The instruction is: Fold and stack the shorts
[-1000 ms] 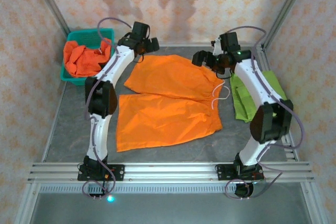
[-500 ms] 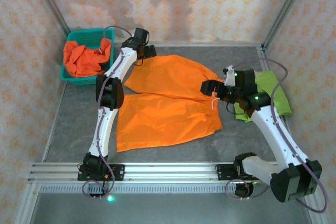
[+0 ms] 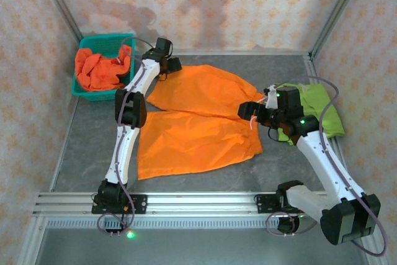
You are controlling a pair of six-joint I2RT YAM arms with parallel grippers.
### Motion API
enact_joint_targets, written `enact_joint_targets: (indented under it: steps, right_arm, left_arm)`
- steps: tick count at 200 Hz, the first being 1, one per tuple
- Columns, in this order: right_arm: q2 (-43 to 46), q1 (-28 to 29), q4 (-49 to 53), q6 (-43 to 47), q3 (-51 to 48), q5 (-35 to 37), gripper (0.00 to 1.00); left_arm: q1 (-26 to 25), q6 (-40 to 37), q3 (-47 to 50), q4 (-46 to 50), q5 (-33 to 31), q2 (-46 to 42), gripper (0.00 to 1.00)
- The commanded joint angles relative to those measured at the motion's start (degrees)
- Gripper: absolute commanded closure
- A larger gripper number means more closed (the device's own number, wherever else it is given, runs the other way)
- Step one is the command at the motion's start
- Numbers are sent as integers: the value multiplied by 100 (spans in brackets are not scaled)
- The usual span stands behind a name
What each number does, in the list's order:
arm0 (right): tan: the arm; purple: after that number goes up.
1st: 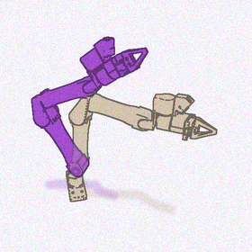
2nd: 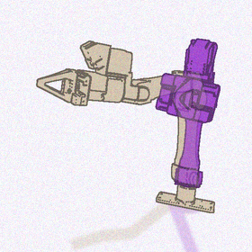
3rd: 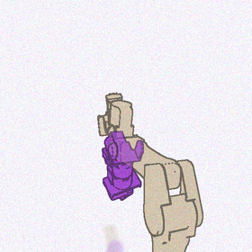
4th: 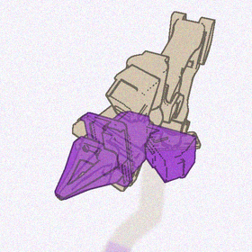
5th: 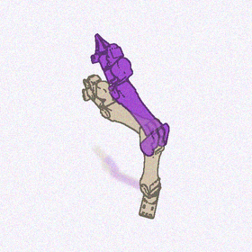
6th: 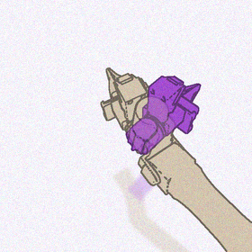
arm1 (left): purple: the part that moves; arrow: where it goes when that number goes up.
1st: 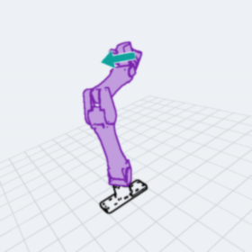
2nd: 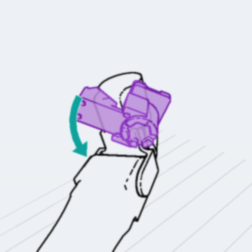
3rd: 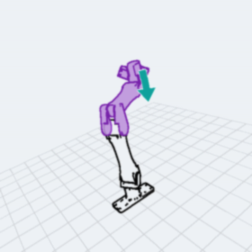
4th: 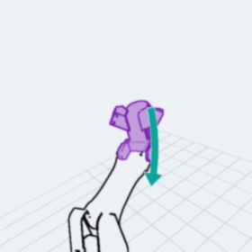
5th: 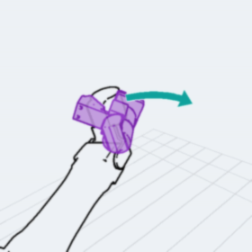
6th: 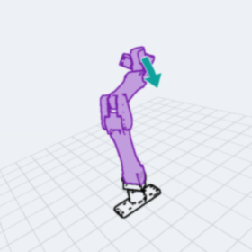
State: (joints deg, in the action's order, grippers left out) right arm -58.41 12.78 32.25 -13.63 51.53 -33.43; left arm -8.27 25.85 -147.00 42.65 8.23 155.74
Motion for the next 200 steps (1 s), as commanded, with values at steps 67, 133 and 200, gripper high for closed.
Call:
enact_joint_targets:
  steps: [67, 133, 200]
  right_arm:
    - [-8, 19, 16, 202, -187, 188, 0]
    - [-168, 21, -78, 225, -274, 223, 0]
    - [-214, 23, -234, 173, -317, 237, 0]
  left_arm:
    - [97, 630, -279, -267, 794, 227, 40]
    - [131, 294, -333, -336, 794, -181, 99]
    - [-461, -1556, 636, -596, -559, -1758, 100]
